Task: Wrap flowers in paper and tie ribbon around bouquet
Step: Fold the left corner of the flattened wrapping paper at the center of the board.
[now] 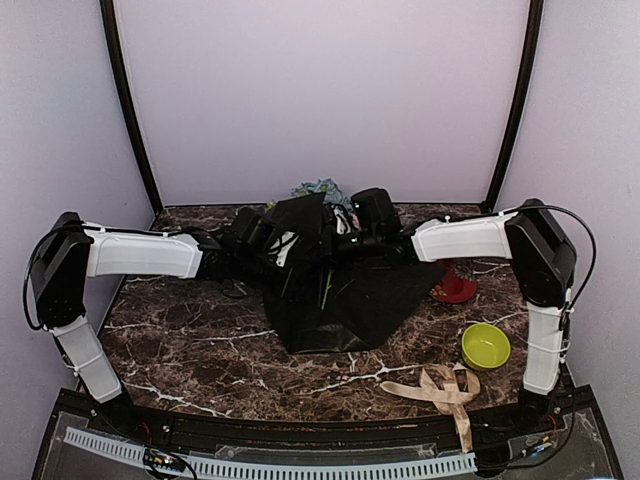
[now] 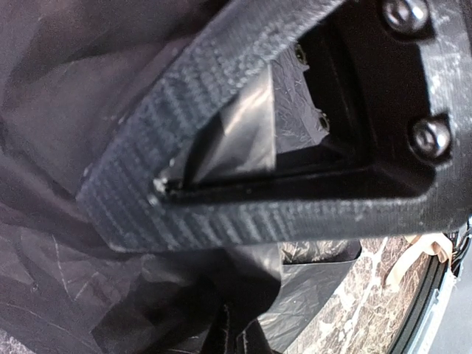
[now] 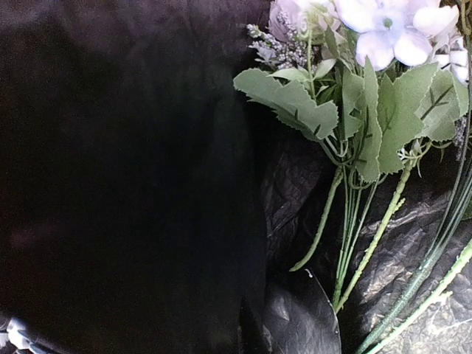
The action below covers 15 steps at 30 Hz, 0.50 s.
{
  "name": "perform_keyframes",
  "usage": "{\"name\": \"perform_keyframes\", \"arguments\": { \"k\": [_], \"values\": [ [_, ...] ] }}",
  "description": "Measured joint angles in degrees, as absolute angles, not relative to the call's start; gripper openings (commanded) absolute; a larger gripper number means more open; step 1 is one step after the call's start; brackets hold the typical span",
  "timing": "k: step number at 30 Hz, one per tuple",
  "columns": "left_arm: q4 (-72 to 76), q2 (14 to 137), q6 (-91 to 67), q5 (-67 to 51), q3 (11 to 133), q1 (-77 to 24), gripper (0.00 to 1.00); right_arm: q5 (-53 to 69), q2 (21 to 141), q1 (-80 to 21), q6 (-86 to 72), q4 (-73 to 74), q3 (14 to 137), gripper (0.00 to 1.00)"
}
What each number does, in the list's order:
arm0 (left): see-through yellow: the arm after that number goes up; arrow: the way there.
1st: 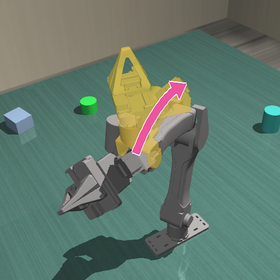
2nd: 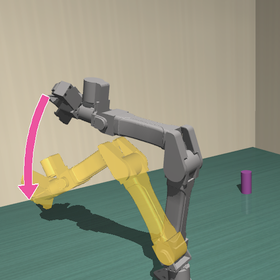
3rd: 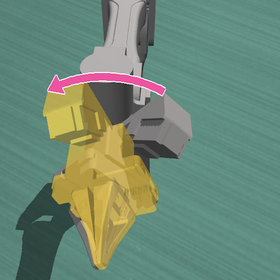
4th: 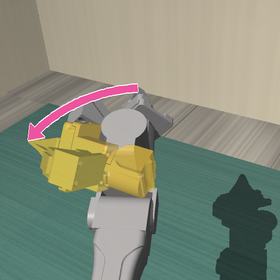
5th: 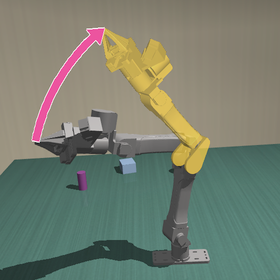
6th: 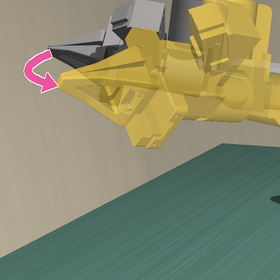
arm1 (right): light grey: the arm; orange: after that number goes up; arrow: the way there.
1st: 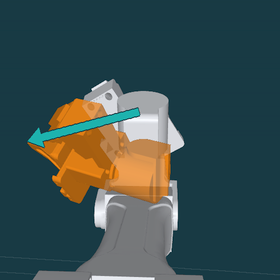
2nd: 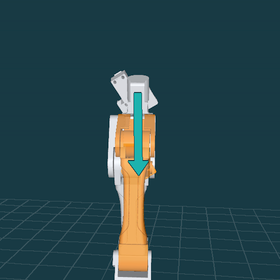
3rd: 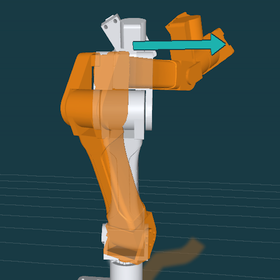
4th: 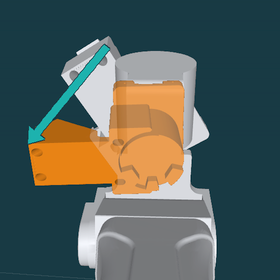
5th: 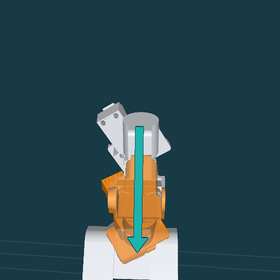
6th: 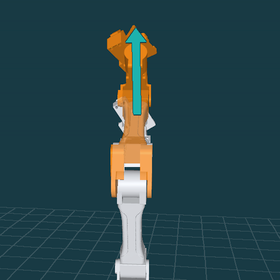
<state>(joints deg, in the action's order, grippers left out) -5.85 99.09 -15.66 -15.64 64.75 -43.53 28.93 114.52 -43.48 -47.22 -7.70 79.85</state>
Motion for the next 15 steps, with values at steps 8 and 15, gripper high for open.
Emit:
{"name": "perform_keyframes", "arguments": {
  "k": [8, 15],
  "values": [
    [-7.3, 98.4, -10.9, -13.1, 65.5, -46.9, 0.31, 28.6, 114.5, -42.7, -44.5, -5.0, 81.1, 0.0],
    [-10.3, 96.3, -5.0, -8.6, 69.5, -54.0, 0.3, 28.7, 115.4, -41.3, -41.2, -1.5, 85.1, 0.0]
  ]
}}
